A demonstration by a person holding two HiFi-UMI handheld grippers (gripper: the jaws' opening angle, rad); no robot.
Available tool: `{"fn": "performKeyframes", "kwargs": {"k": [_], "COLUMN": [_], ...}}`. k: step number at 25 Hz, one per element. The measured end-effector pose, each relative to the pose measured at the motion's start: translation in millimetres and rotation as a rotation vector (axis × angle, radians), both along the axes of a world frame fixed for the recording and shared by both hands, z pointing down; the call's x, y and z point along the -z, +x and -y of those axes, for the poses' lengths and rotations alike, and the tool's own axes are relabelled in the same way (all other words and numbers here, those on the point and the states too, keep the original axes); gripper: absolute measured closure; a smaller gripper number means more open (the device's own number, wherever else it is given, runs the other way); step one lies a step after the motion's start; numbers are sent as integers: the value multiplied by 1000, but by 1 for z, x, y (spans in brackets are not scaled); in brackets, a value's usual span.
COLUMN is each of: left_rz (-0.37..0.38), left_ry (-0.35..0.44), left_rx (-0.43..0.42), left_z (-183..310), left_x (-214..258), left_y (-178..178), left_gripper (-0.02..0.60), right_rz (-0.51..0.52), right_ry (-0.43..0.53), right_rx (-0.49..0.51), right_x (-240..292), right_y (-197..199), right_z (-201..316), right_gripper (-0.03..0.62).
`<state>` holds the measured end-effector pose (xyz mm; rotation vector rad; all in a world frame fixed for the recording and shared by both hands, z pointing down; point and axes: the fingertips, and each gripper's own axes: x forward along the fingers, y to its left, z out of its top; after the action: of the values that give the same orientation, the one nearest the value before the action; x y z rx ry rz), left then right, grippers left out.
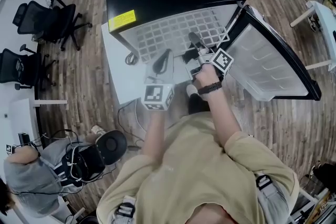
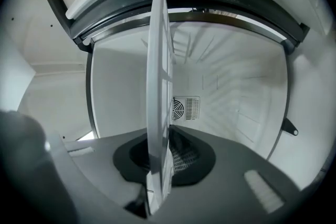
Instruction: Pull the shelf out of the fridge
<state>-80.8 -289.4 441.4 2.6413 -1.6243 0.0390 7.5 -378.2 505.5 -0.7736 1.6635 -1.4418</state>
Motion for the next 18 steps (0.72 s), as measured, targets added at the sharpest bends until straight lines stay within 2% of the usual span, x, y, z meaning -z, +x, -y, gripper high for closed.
{"fn": "performKeyframes", "kwargs": {"k": [7, 18], "left_rz": [-4, -22], "left_ry": [36, 53], "left_rx": [4, 20], "left_z": [-25, -33], "left_x": [10, 27], "left_y": [-4, -16], "left_gripper": [580, 580], "right_rz": [14, -23], "right_ry": [-34, -29], "right_rx": [-22, -17], "right_x": [-2, 7], "right_y": [2, 5], "right_z": [-19, -36], "right_gripper": [566, 566]}}
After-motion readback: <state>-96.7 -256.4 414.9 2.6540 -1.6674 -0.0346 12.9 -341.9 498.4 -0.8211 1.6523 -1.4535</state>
